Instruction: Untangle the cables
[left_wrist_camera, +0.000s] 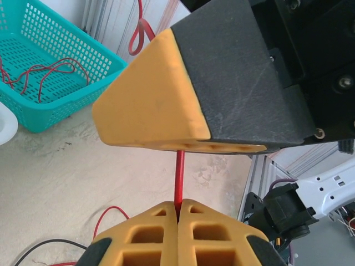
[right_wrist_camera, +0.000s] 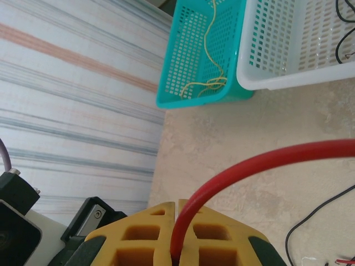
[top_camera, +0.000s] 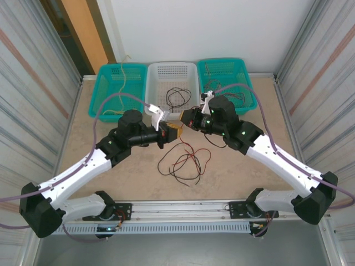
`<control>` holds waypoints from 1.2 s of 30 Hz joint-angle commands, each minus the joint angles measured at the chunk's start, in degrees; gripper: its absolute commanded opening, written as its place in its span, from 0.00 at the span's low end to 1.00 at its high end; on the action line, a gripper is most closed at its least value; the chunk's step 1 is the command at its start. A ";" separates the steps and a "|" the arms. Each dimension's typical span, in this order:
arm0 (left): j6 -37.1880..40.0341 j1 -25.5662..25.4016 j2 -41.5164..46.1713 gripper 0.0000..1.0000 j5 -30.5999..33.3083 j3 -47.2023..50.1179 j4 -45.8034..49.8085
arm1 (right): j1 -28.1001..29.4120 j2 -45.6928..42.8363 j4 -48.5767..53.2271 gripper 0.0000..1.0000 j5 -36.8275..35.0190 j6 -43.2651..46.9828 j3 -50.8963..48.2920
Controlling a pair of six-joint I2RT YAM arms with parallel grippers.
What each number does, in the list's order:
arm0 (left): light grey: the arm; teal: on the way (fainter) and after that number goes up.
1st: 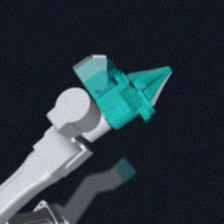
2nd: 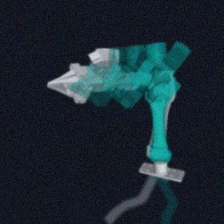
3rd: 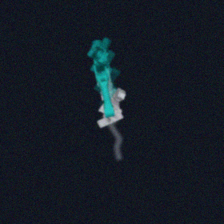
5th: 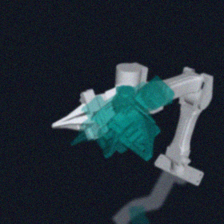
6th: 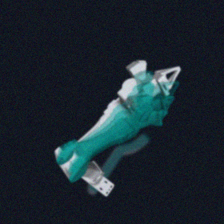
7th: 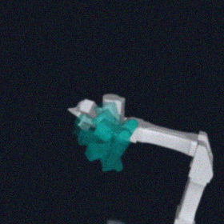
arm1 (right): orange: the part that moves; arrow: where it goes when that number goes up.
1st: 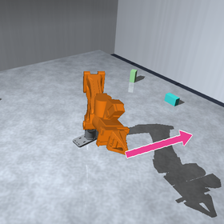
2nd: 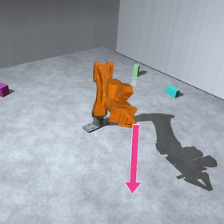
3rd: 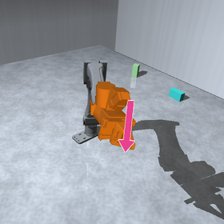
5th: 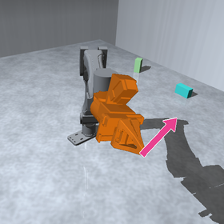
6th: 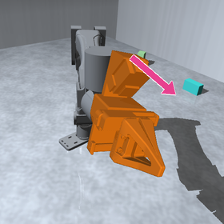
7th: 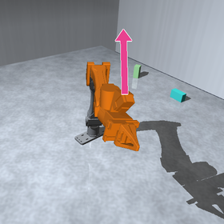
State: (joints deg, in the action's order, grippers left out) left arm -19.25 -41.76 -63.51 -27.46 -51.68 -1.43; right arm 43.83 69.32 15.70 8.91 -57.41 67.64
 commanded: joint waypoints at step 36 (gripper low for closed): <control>-4.36 10.73 2.16 0.74 11.53 6.36 21.04 | -41.18 40.87 7.78 0.23 19.98 10.86 43.29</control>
State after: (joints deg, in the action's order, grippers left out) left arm -22.61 -31.53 -59.46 -15.84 -44.97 16.97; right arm 3.62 106.43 21.15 25.82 -45.78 108.79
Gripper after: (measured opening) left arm 0.755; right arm 0.161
